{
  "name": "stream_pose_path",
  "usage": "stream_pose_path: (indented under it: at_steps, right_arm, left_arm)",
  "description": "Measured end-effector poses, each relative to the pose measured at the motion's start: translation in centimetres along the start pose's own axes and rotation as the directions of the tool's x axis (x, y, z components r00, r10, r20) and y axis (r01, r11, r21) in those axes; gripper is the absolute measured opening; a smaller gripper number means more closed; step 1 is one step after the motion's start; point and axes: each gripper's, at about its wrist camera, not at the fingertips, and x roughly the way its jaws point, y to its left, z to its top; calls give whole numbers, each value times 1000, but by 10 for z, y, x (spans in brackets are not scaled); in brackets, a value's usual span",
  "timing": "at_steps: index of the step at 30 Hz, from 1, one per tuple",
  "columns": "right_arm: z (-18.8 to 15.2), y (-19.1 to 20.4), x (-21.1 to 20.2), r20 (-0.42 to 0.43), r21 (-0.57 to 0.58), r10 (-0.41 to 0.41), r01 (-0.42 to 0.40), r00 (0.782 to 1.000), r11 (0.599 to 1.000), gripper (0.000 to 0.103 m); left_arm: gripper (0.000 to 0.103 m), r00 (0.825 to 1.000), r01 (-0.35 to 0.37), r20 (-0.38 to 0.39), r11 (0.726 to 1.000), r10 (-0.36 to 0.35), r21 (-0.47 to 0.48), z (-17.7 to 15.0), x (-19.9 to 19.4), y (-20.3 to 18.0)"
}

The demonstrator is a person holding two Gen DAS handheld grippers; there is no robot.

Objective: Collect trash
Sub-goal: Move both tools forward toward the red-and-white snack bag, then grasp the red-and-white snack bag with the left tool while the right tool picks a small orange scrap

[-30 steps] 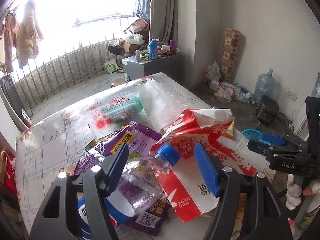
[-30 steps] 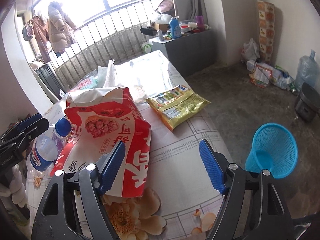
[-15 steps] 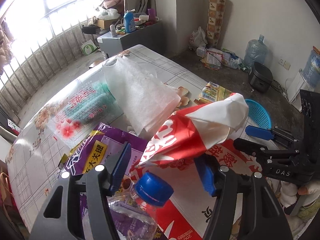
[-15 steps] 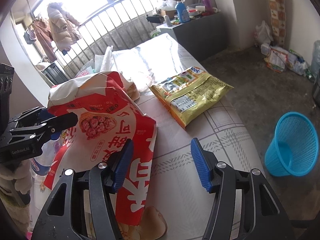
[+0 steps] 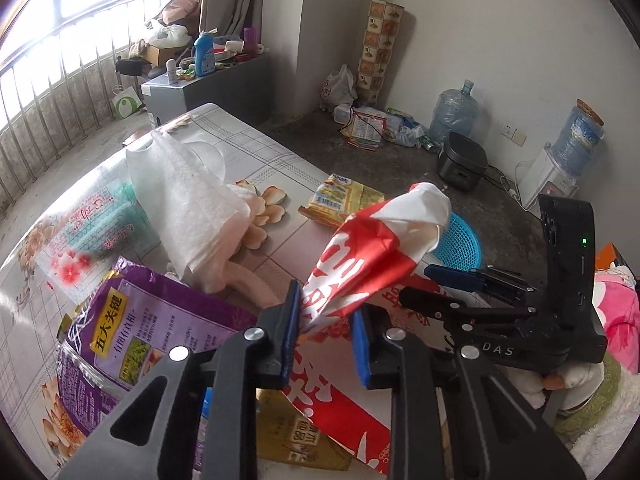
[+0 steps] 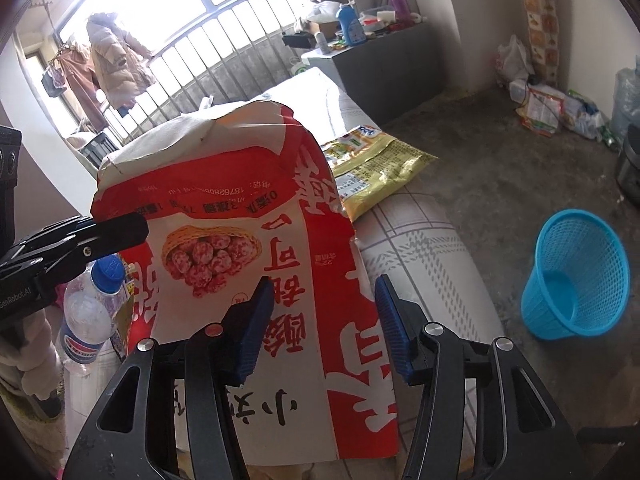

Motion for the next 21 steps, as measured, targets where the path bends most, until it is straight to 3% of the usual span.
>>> stream_pose_path:
  at_steps: [6,13,21]
  right_arm:
    - [-17,3,-12,-18,-33,-16,15,1000,999,47]
    - [-27,15,-12,-19,-154,-77,73,997,985,47]
    - [-36,22,-11,-2,-225,-134,130,991,966,47]
  left_arm:
    - [23,999,45,-22,993,-48,-107,-35,-18,-15]
    - [28,997,-8,-76,975,-9,-223,-78,-12,-14]
    - [29,998,-52,-54,977,42,-207,-92,-14,-24]
